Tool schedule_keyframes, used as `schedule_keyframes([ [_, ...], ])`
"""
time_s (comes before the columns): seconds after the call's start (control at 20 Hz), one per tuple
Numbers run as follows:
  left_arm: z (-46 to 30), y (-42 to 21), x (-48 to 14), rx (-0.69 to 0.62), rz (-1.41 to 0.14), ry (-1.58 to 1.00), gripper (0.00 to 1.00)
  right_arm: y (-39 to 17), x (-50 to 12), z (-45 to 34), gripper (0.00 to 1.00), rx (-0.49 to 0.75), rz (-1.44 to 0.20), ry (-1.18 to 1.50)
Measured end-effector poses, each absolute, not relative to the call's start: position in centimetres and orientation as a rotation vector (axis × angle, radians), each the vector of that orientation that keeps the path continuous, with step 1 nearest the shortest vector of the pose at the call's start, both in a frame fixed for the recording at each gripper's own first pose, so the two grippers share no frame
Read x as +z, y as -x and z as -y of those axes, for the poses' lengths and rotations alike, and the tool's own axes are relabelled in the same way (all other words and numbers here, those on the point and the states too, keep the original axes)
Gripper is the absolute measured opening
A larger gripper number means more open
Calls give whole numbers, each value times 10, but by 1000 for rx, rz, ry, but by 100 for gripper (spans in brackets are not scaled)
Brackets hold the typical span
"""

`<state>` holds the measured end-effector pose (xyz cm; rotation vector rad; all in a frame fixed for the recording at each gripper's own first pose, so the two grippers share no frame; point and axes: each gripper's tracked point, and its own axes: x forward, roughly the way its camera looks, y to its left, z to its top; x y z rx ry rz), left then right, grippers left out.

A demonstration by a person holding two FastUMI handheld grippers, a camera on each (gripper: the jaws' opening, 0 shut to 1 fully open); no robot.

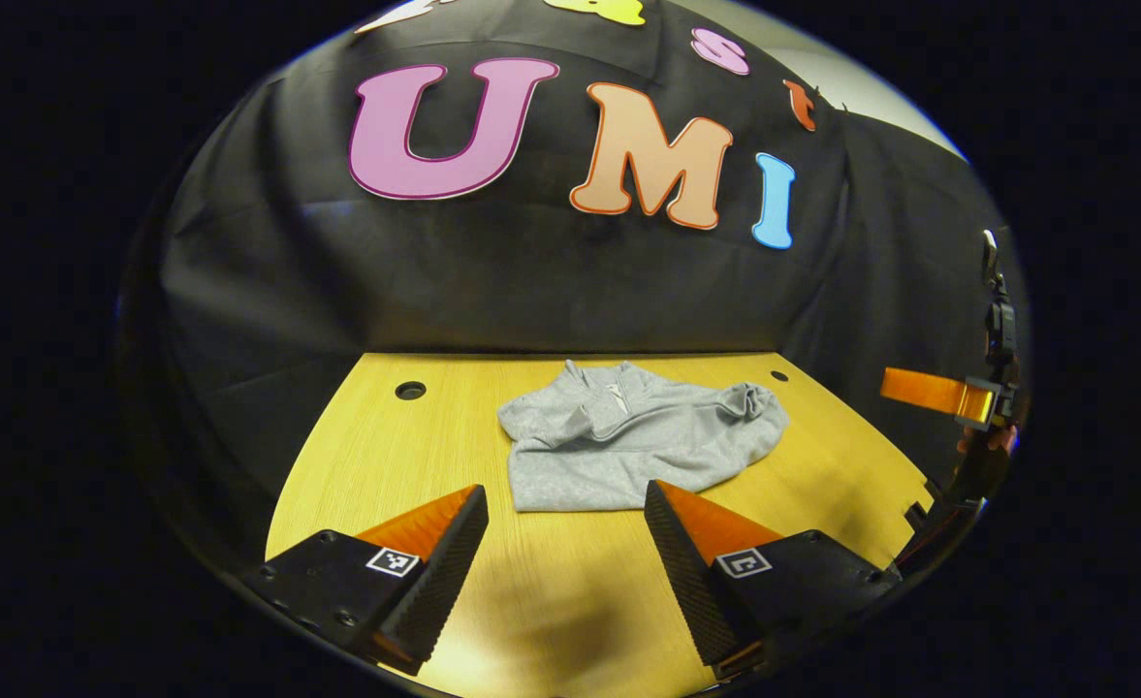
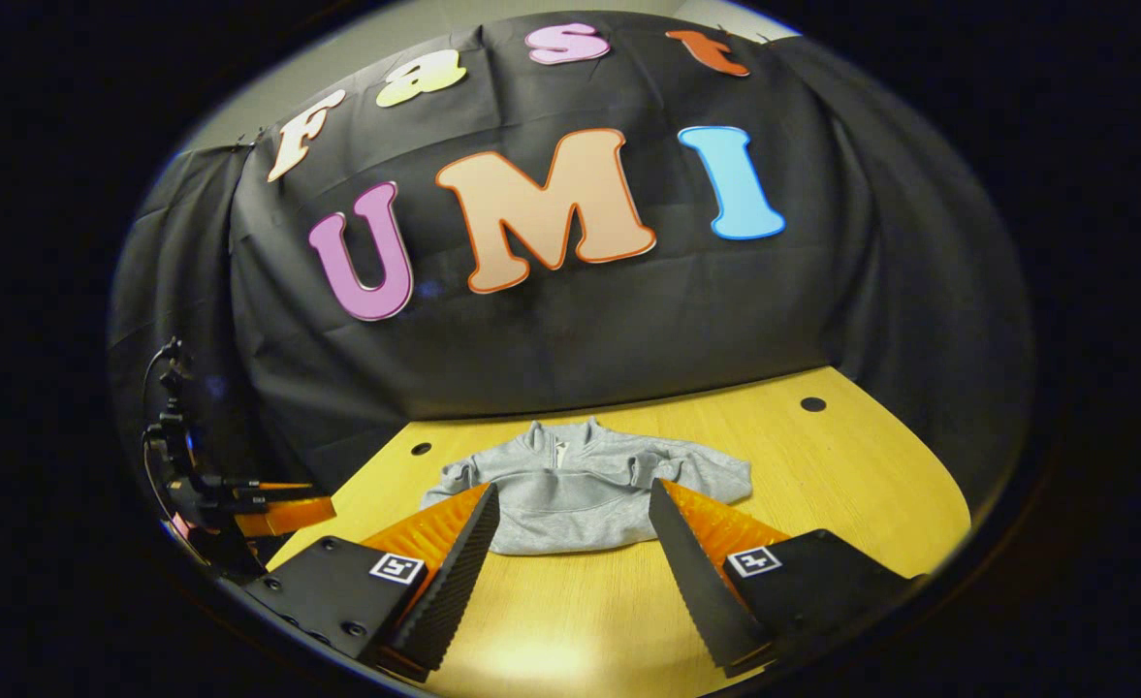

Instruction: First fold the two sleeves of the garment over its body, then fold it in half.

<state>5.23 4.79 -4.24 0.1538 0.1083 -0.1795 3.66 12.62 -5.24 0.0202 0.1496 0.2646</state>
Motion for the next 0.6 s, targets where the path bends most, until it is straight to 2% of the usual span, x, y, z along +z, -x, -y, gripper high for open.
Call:
schedule_keyframes([
  [0.05, -47, -47, -47, -191, -115, -155, 95, -33, -51, -123, 97, 244, -136, -30],
  [0.2, -44, -36, -59, -218, -150, -141, 95, -22, -55, -122, 98, 201, -117, -58],
  [0.35, -40, -33, -63, -247, -168, -135, 95, -14, -62, -112, 97, 169, -125, -34],
  [0.4, -38, -33, -64, -252, -172, -137, 95, -10, -62, -109, 94, 162, -124, -24],
  [0.45, -36, -33, -65, -256, -179, -141, 95, -6, -60, -106, 98, 158, -123, -18],
  [0.55, -28, -33, -65, -264, -181, -148, 95, 1, -59, -98, 98, 154, -120, -10],
  [0.6, -21, -33, -64, -271, -178, -153, 95, 3, -56, -92, 94, 150, -114, -6],
])
